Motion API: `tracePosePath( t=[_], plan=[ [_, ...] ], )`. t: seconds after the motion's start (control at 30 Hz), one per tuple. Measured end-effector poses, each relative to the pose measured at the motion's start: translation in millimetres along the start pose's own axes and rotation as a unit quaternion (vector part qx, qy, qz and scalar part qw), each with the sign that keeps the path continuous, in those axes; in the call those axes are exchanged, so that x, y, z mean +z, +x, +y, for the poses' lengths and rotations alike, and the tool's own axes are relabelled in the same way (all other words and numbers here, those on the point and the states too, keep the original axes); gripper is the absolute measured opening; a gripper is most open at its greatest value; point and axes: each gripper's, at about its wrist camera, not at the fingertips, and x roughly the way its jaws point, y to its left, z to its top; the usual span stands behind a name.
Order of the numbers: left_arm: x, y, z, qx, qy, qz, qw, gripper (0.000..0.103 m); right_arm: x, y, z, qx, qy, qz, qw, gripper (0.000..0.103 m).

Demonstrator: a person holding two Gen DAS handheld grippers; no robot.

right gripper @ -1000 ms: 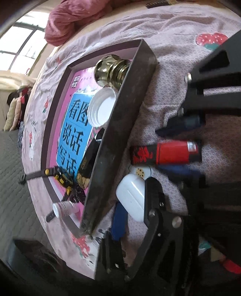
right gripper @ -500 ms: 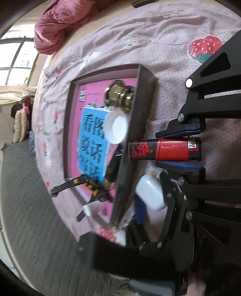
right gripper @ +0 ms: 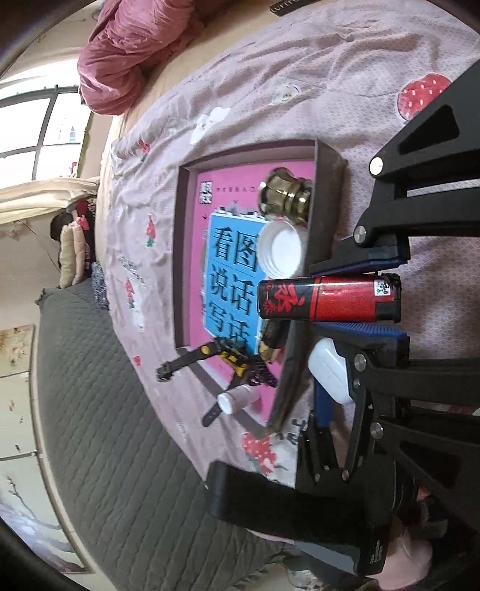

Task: Organize rigid objects
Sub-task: 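Carry the earbud case with the left tool while the right tool carries the lighter over the tray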

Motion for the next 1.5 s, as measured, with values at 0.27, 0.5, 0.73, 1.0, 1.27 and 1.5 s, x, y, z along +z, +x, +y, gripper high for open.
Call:
tracePosePath(
  t=[0.27,0.5,0.73,1.0,1.27,1.5],
  plan=[
    [8.3,-37.5,-2.4,0.008,0.011,-0.058,0.9983,0.048,10.2,-9.8,-6.4,0.0,0.015,-0.032,0.999,0.023],
    [18.1,-58.5,12.5,0.028,0.002,-0.095,0.995,0.048,12.6,-13.0,-9.4,-0.001,0.018,-0.045,0.999,0.023],
    [30.0,-77.5,41.3,0.056,-0.021,-0.139,0.9885,0.048,15.4,-14.1,-8.3,-0.009,0.013,-0.057,0.998,0.023],
    [40.1,-81.6,68.0,0.066,-0.056,-0.158,0.9837,0.048,22.0,-8.6,-9.8,-0.019,0.003,-0.064,0.998,0.023],
    [43.7,-56.1,65.4,0.061,-0.054,-0.137,0.9872,0.048,25.9,5.2,-8.5,-0.027,-0.007,-0.055,0.998,0.023],
    [43.3,-48.3,62.5,0.059,-0.054,-0.132,0.988,0.048,27.0,10.5,-6.0,-0.026,-0.013,-0.053,0.998,0.023]
  ],
)
